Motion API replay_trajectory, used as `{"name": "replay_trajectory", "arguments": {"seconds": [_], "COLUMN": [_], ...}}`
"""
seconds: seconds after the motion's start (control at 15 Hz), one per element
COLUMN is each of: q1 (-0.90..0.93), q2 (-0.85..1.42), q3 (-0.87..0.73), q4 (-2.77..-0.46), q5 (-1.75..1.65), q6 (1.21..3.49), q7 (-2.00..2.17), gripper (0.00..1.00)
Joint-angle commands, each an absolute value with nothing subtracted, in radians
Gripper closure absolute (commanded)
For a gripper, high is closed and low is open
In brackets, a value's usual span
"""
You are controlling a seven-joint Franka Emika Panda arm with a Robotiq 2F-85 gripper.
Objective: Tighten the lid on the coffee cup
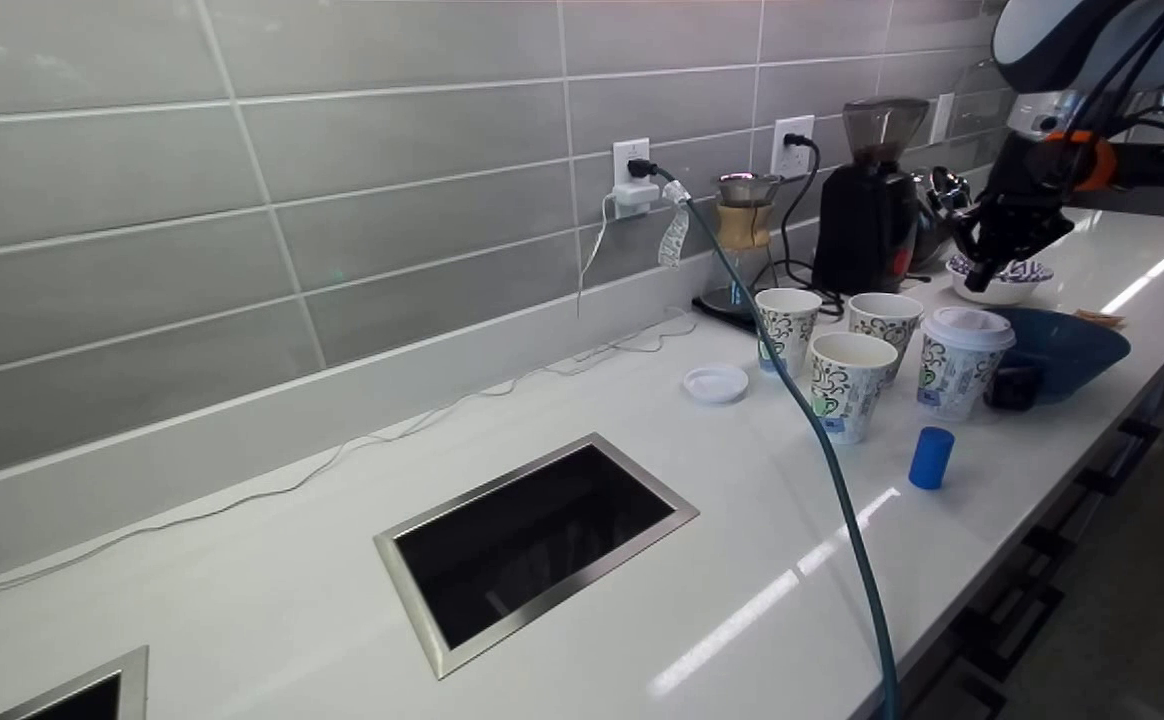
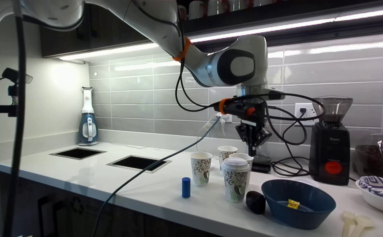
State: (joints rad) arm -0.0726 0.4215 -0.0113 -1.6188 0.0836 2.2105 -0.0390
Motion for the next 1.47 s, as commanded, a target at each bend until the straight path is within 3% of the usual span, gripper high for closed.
{"name": "replay_trajectory", "arguments": {"seconds": [0.0, 1.4], "q1": [-0.056, -0.022], "q2": [0.481, 0.563], "q3": [-0.009, -0.019], "q4": [-1.526, -1.471], "q5": [0.096, 0.057], "q6": [2.136, 2.082], "q7": [0.02, 0.098], "gripper": [1.0, 1.0]}}
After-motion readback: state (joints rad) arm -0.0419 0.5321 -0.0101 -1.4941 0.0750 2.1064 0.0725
